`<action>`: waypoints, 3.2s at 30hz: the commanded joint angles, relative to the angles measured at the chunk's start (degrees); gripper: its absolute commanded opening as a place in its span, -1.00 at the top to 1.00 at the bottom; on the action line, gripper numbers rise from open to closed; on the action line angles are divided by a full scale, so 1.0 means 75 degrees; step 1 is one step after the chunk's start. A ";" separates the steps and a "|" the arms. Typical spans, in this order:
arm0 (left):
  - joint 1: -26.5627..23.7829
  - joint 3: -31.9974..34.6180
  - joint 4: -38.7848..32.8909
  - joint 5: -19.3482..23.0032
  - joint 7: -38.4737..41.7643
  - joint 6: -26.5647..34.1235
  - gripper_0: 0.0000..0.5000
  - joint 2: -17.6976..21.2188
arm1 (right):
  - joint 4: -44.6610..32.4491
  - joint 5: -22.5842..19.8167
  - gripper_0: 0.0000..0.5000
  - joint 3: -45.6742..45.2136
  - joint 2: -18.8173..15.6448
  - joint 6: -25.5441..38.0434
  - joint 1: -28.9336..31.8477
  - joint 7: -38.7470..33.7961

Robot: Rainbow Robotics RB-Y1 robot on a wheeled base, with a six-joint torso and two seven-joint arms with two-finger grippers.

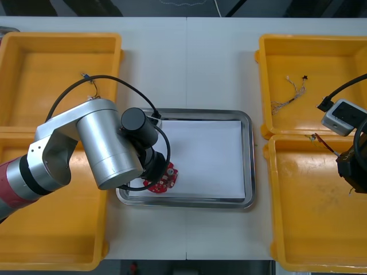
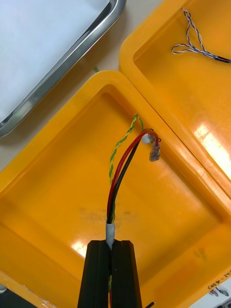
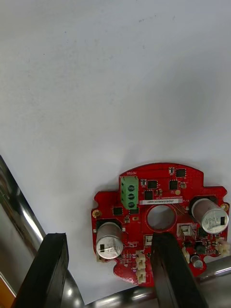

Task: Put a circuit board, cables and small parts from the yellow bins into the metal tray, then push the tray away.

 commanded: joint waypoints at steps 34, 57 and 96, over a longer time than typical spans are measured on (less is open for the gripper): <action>-0.0317 0.5386 0.0283 0.1733 -0.2837 0.2660 -1.00 0.0660 | 0.1751 0.0691 1.00 0.5070 0.1821 -0.0011 -0.4503 0.0453; -0.2719 0.5503 0.5041 0.1053 -0.1841 0.1195 -1.00 0.0004 | 0.3813 0.2367 1.00 0.7906 0.2618 -0.1839 -0.4843 0.2058; -0.3410 0.3851 0.8896 -0.0130 0.0104 -0.3364 -1.00 -0.0863 | 0.4317 0.2660 -1.00 0.8305 0.2606 -0.2554 -0.4585 0.1742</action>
